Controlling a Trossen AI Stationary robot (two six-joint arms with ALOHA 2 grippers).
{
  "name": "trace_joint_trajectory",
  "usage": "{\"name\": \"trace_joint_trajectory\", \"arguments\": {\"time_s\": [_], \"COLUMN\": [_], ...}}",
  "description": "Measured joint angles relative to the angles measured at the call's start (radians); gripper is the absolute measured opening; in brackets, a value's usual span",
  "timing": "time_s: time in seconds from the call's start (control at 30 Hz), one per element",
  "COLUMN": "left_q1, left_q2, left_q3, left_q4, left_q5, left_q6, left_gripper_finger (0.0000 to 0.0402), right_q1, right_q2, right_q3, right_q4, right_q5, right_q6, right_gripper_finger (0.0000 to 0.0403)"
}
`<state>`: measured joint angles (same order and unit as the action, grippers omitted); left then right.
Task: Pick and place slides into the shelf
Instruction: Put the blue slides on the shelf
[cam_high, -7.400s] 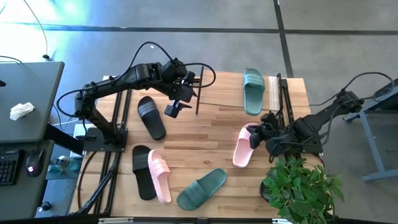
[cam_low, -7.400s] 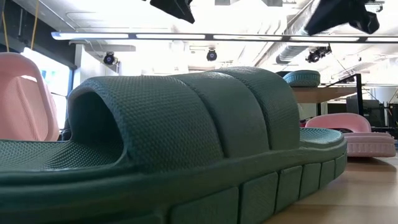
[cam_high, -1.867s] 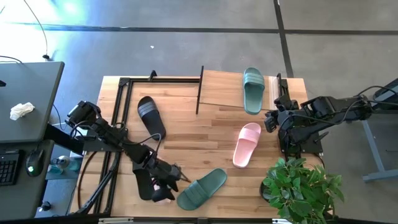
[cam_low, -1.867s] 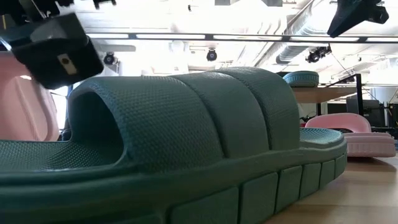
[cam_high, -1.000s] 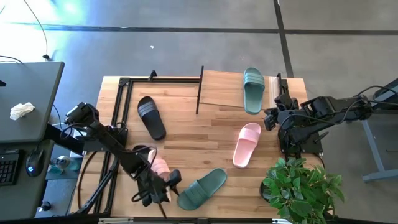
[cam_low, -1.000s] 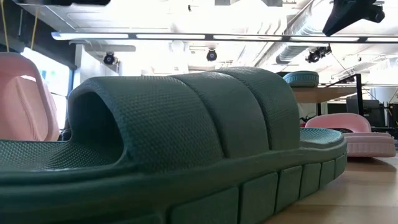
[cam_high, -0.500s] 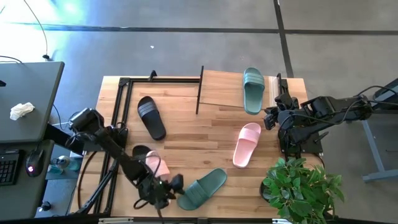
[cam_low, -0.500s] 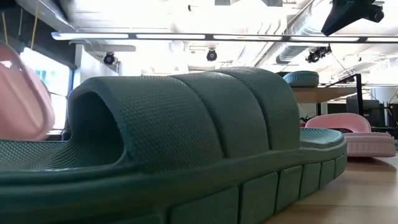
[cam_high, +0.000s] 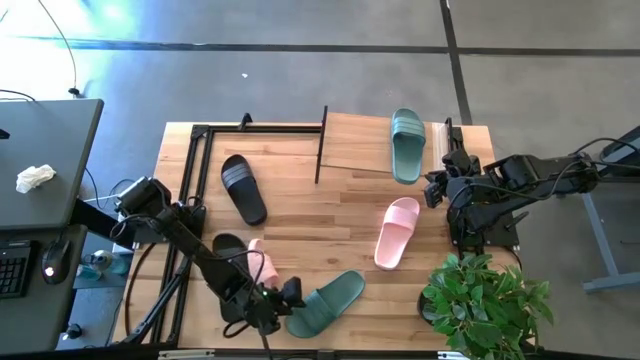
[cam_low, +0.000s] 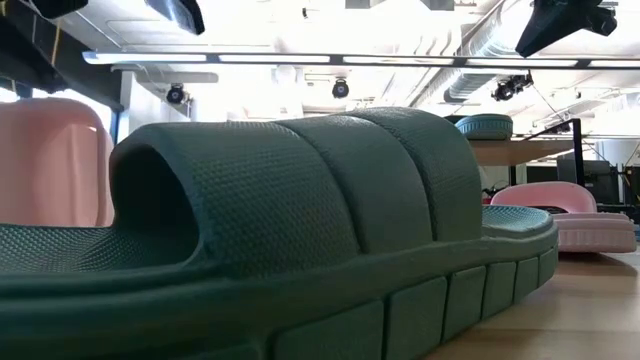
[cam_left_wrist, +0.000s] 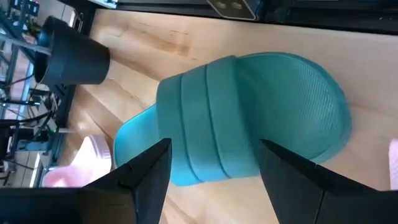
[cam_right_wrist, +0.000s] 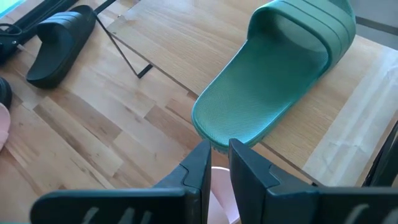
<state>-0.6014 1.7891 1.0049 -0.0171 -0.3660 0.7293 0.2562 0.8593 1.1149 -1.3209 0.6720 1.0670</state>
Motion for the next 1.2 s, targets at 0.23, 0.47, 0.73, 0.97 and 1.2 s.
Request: {"name": "trace_joint_trajectory", "arguments": {"time_s": [0.23, 0.47, 0.73, 0.97, 1.2], "left_q1": [-0.002, 0.013, 0.008, 0.01, 0.016], "left_q2": [0.037, 0.047, 0.049, 0.051, 0.051], "left_q3": [0.049, 0.084, 0.081, 0.086, 0.214], "left_q4": [-0.086, -0.18, -0.29, -0.443, -0.56], "left_q5": [0.005, 0.031, 0.065, 0.102, 0.062], "left_q6": [-0.004, -0.04, -0.189, -0.281, -0.267], "left_gripper_finger": [0.0225, 0.0225, 0.0225, 0.0225, 0.0225], "right_q1": [0.0, 0.0, 0.0, 0.0, 0.0], "right_q2": [-0.001, 0.0, 0.0, 0.0, -0.001], "right_q3": [0.0, 0.0, 0.0, 0.0, 0.0], "right_q4": [0.0, 0.001, 0.001, -0.011, -0.025], "right_q5": [0.0, 0.0, 0.003, 0.005, 0.008], "right_q6": [-0.002, -0.002, -0.021, -0.021, -0.021], "right_gripper_finger": [0.0044, 0.0044, 0.0044, 0.0044, 0.0044]}}
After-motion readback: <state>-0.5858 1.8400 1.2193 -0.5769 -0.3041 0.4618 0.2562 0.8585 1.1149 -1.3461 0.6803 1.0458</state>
